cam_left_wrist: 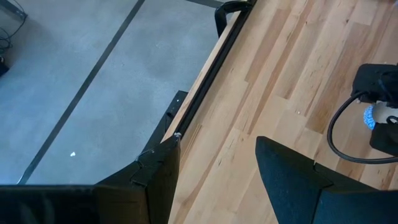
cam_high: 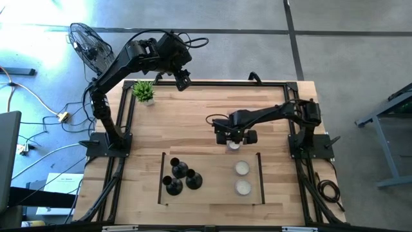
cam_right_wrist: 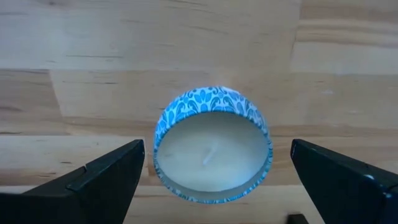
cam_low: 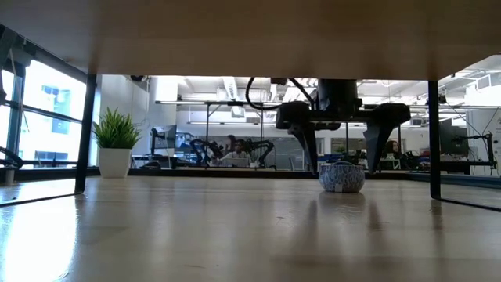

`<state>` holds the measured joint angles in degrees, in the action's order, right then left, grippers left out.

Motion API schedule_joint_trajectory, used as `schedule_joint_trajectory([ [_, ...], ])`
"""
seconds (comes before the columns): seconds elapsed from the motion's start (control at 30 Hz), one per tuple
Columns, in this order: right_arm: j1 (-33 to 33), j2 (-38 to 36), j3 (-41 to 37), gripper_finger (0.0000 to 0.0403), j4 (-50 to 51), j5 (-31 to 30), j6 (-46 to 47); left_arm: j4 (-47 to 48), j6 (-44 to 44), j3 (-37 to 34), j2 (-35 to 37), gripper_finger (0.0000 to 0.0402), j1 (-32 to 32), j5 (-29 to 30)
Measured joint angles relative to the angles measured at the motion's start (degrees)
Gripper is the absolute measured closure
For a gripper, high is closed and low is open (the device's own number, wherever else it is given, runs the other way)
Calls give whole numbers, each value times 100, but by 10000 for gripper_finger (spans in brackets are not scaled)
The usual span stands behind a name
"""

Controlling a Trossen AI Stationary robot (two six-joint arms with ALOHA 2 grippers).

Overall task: Pick & Place candle stick holders
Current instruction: Put the blue scented candle on the shelf

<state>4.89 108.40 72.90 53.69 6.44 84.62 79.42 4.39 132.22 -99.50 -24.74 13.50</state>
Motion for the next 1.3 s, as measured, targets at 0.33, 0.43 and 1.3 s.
schedule_joint_trajectory([
  [0.33, 0, 2, 0, 5, 44, -46, 24, 0, 0, 0, 0, 197, 1, 0],
  [0.43, 0, 2, 0, 5, 86, -37, -2, 0, 0, 0, 0, 197, 1, 0],
  [1.3, -4, 2, 0, 5, -719, 58, -111, 0, 0, 0, 0, 197, -1, 0],
])
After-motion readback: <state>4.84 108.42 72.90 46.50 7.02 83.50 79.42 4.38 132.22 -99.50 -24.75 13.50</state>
